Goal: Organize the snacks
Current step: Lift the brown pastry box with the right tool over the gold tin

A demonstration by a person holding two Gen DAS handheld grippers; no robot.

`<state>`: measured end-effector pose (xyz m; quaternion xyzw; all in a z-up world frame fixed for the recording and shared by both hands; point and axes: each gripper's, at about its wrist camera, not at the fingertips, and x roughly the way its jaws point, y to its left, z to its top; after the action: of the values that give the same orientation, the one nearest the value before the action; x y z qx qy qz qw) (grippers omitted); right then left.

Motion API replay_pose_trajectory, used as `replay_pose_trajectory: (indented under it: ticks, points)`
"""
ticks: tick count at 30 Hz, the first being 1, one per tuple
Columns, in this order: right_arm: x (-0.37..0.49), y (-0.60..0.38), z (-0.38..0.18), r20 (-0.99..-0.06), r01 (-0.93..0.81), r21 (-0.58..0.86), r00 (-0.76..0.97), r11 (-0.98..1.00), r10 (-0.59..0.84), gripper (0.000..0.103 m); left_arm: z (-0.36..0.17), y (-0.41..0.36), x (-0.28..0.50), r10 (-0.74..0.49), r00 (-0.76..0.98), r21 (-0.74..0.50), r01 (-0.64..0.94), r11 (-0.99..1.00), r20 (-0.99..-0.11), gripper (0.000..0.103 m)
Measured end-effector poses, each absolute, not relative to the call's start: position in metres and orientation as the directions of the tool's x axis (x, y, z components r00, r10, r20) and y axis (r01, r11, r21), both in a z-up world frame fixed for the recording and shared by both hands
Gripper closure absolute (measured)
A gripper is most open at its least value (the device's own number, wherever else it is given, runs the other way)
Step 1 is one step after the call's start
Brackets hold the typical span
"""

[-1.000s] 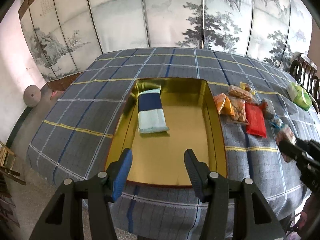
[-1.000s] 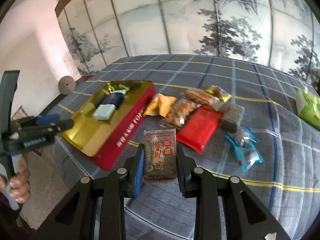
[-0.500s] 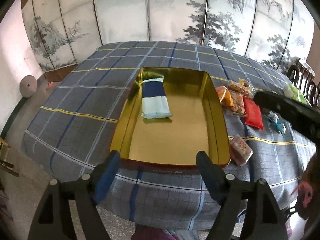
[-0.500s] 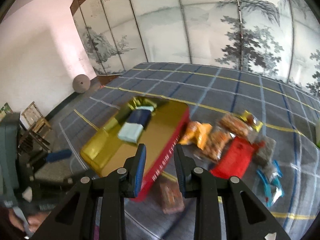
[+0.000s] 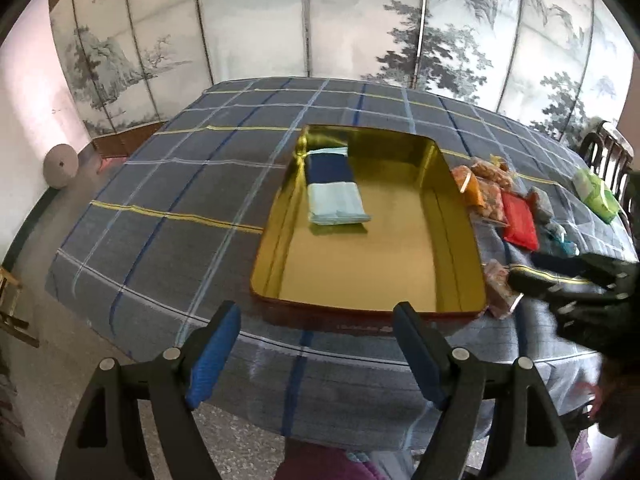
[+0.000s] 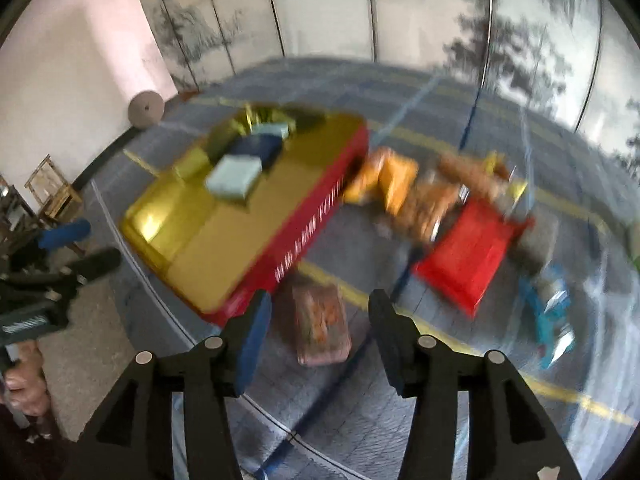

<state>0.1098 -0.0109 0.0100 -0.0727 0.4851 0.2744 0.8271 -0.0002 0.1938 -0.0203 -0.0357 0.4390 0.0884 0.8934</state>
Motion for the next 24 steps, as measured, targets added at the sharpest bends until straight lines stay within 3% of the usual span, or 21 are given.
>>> replay_pose_trajectory:
  ticks: [7,8,9,15,20,24]
  points:
    - [0.115,-0.002,-0.009,-0.873,-0.570,0.090,0.350,0.817,0.341,0.055,-0.020,0.182,0.000,0.129,0.602,0.047,-0.150,0.988,-0.788,0.023]
    - [0.117,0.000,-0.013,-0.880,-0.573,0.070,0.350,0.816,0.322,0.060,-0.021,0.181,0.001,0.129,0.600,0.048,-0.150,0.988,-0.789,0.023]
    - [0.118,0.001,-0.017,-0.886,-0.576,0.061,0.344,0.815,0.310,0.078,-0.022,0.180,0.001,0.130,0.601,0.050,-0.148,0.988,-0.789,0.023]
    - [0.117,-0.015,-0.001,-0.860,-0.570,0.061,0.387,0.820,0.333,0.078,-0.008,0.182,-0.007,0.138,0.679,0.070,-0.127,0.989,-0.721,0.023]
    - [0.140,-0.014,0.058,-0.776,-0.573,0.136,0.446,0.808,0.447,0.078,0.003,0.181,-0.007,0.143,0.712,0.063,-0.137,0.989,-0.688,0.023]
    - [0.177,0.012,0.065,-0.752,-0.600,0.213,0.403,0.771,0.522,0.078,0.003,0.180,-0.006,0.159,0.711,0.081,-0.143,0.986,-0.684,0.023]
